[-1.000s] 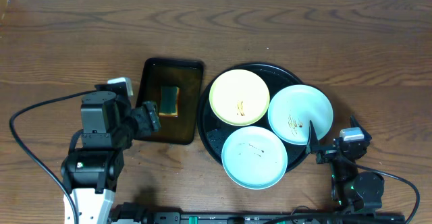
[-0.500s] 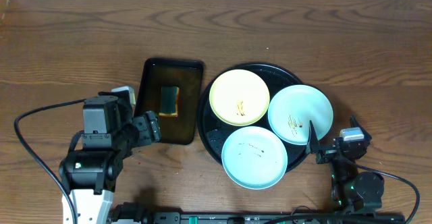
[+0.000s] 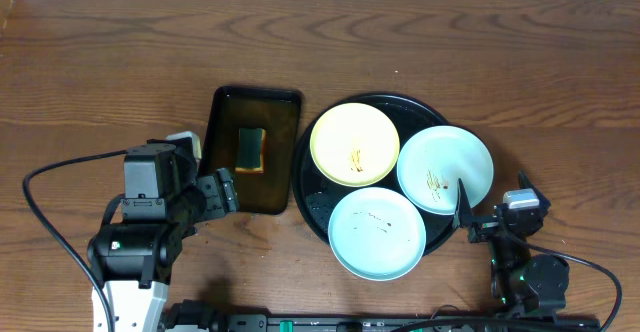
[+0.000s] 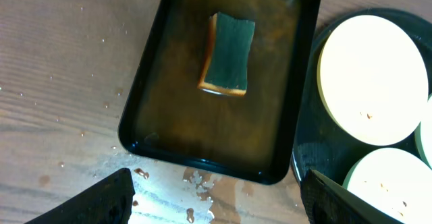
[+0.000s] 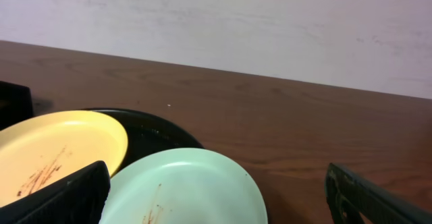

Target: Clean dirty plates on tray and stack at the side

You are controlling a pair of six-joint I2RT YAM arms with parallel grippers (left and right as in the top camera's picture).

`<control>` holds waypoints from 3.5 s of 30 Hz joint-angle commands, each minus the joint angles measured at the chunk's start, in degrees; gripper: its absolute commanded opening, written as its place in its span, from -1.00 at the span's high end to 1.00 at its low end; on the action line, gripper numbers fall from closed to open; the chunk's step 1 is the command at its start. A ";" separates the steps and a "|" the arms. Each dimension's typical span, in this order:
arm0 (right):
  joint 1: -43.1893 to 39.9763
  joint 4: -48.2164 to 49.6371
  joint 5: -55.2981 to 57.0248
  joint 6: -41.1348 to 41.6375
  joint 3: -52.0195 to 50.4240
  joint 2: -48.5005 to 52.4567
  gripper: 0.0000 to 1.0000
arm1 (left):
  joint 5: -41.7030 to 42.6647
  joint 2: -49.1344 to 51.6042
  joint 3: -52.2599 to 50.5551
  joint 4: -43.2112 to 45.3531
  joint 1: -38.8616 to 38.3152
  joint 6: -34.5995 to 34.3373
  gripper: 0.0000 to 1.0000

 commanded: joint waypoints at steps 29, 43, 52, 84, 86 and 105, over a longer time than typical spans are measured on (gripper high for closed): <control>0.22 -33.88 -1.44 9.11 43.63 50.27 -0.99 | -1.14 28.83 15.96 2.91 -0.28 2.08 -0.46; 0.22 -32.76 -0.96 9.22 45.59 57.31 -0.99 | -6.82 42.29 15.89 10.71 -8.37 5.07 -0.41; 0.22 -32.92 -0.90 9.22 45.59 57.31 -0.99 | -9.81 50.88 15.89 13.97 -8.46 5.07 -0.25; 0.20 -37.16 10.51 10.34 45.55 57.42 -0.99 | -8.07 53.59 11.43 19.06 -8.46 5.03 0.85; -0.04 -37.16 10.62 10.36 45.53 58.12 -0.85 | -8.04 53.42 11.58 18.58 -8.46 5.01 0.85; -9.94 -27.45 -1.33 7.67 45.53 78.42 0.03 | -4.15 36.09 14.19 14.36 -8.46 3.74 0.85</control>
